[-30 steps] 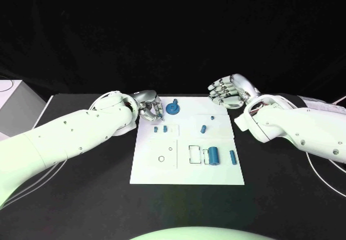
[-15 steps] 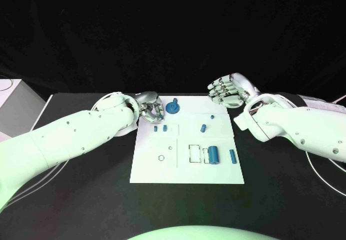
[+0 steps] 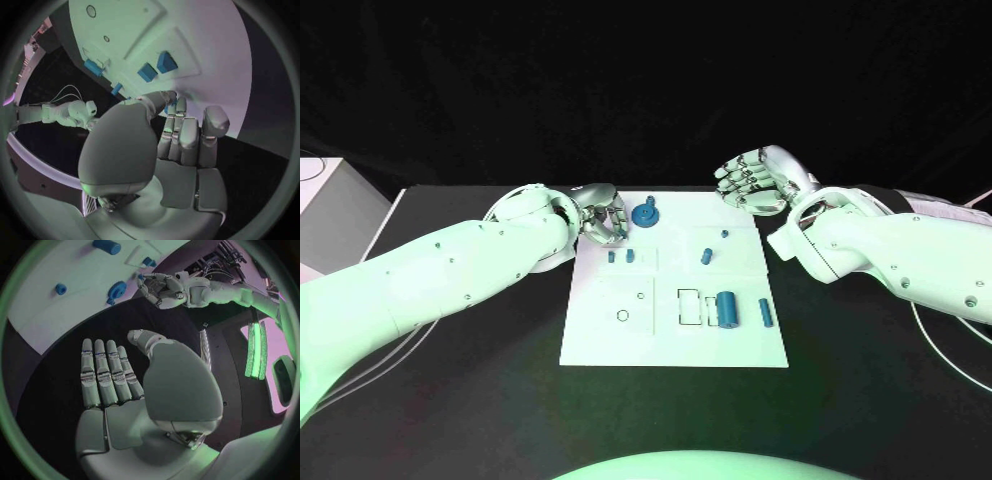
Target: Assemble the parts on the task board
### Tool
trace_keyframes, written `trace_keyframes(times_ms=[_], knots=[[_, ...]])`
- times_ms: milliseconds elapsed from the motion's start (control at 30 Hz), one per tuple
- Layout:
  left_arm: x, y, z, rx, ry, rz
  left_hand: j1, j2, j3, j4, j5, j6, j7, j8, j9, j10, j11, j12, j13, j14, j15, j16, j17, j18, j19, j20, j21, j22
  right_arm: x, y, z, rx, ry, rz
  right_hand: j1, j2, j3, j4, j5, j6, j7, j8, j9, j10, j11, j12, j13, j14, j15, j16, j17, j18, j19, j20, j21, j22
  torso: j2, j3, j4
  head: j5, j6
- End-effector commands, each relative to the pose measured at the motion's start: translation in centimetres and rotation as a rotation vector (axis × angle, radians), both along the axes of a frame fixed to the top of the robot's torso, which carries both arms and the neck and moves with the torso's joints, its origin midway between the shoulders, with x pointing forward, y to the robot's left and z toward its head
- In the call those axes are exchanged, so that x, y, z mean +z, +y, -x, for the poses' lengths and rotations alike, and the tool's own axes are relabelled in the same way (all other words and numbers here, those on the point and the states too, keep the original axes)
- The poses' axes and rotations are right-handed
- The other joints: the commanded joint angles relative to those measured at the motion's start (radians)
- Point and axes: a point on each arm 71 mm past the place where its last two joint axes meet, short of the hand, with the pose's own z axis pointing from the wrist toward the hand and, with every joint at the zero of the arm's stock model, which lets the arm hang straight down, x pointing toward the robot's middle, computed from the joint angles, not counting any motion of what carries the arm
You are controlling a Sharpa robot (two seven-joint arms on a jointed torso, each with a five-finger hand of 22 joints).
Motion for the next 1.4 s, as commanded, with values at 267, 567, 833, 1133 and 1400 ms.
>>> trace_keyframes(times_ms=[267,567,833,1133,1400], knots=[[-0.54,-0.59,0.34,-0.017,0.023,-0.012,-0.003,0.007,0.000,-0.001,-0.001,0.006,0.002,-0.002,0.002,0.012,0.000,-0.010,-0.001,-0.004,0.000,0.001,-0.012,-0.007,0.007,-0.002,0.003,0.002,0.05,0.17,0.08,0.019,-0.007,0.005,-0.011,-0.001,0.002,0.006,0.003,0.004,0.011,-0.004,-0.002,-0.001,0.001,-0.004,-0.001,0.003,0.001,0.001,-0.001,0.014,0.001,0.000,0.001,-0.001,0.000,0.0005,0.0001,-0.002,-0.002],[-0.53,-0.95,0.41,-0.017,0.013,-0.029,-0.003,0.006,-0.006,-0.005,-0.003,0.015,0.000,0.000,0.007,0.030,-0.003,-0.013,0.006,-0.005,-0.003,0.000,-0.019,-0.008,0.012,-0.003,0.006,0.005,0.05,0.18,0.06,0.019,-0.008,0.005,-0.011,-0.001,0.002,0.006,0.004,0.004,0.011,-0.004,-0.002,-0.001,0.001,-0.004,-0.001,0.003,0.001,0.001,-0.002,0.014,0.000,0.000,0.001,-0.001,0.000,0.0002,-0.0001,-0.001,-0.004],[-0.53,-0.90,0.44,-0.013,0.010,-0.037,-0.001,0.007,-0.008,-0.007,-0.002,0.020,-0.003,0.002,0.009,0.037,-0.006,-0.013,0.009,-0.003,-0.005,0.002,-0.016,-0.008,0.015,-0.004,0.008,0.006,0.04,0.12,0.04,0.017,-0.008,0.005,-0.011,-0.001,0.002,0.006,0.004,0.004,0.011,-0.004,-0.002,-0.001,0.001,-0.004,-0.001,0.003,0.001,0.001,-0.002,0.014,0.000,0.000,0.001,-0.001,0.000,0.0007,0.0007,-0.002,-0.004],[-0.57,-0.77,0.42,-0.009,0.013,-0.045,-0.002,0.004,-0.013,-0.010,-0.002,0.009,-0.003,-0.007,0.009,0.029,-0.005,-0.024,0.014,-0.001,-0.005,0.003,-0.007,-0.007,0.010,-0.007,0.000,-0.001,0.04,0.10,0.02,0.016,-0.009,0.005,-0.011,-0.001,0.002,0.006,0.004,0.004,0.011,-0.004,-0.002,-0.001,0.001,-0.004,-0.001,0.003,0.001,0.001,-0.002,0.014,0.000,0.000,0.001,-0.001,0.000,0.0002,0.0003,-0.001,-0.004],[-0.67,-0.85,0.57,-0.021,0.025,-0.053,-0.017,-0.017,-0.034,-0.007,-0.012,-0.022,0.003,-0.032,0.003,-0.013,0.008,-0.041,0.021,-0.023,0.006,-0.004,-0.035,-0.003,-0.005,0.002,-0.020,-0.019,0.05,0.04,0.01,0.013,-0.010,0.005,-0.013,-0.003,0.001,0.006,0.004,0.003,0.012,-0.006,-0.002,-0.002,0.002,-0.005,-0.002,0.001,0.002,0.000,-0.004,0.014,-0.001,0.001,0.001,-0.001,-0.001,0.0003,0.0006,-0.001,-0.006]])
